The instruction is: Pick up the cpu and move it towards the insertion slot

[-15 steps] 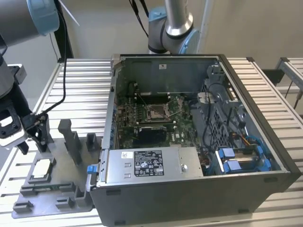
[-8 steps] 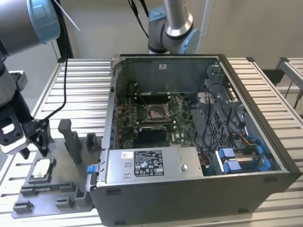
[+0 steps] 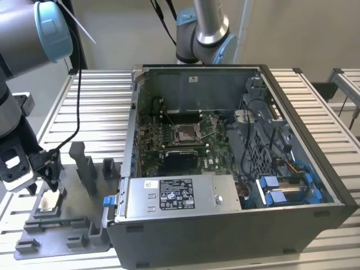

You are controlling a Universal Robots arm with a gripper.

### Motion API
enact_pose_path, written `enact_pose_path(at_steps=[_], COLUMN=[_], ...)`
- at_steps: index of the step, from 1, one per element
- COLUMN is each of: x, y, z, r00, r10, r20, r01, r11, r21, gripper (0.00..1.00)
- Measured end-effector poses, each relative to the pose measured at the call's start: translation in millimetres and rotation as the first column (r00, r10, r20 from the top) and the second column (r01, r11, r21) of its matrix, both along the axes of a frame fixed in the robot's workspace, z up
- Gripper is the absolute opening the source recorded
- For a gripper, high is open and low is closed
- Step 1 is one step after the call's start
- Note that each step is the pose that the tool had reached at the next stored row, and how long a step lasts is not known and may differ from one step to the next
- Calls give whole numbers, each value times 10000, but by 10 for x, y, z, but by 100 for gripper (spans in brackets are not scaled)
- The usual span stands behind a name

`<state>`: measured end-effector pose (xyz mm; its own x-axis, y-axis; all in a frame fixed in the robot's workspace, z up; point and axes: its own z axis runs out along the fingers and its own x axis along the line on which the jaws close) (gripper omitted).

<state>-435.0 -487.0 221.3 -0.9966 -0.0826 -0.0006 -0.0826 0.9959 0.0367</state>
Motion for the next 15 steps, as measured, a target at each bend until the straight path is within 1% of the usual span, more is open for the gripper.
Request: enact_pose_path(at_steps=[2,3,6,7,10,15], x=[-4,-5,-8,-8,-8,-8], y=[-1,-1,-2,-2,-2,-2], z=[-3,-4,-7,-7,-12,-97], r00=[10000,10000,10000,10000,10000,10000], r10=[2,2,2,2,2,-55], r20=[-3,-5,-4,-5,-4,-7], r01=[-2,-2,-2,-2,-2,55], r11=[10000,10000,10000,10000,10000,10000], r21=[-22,-44,-53,-53,-57,-58], gripper=[0,0,0,100,100,100])
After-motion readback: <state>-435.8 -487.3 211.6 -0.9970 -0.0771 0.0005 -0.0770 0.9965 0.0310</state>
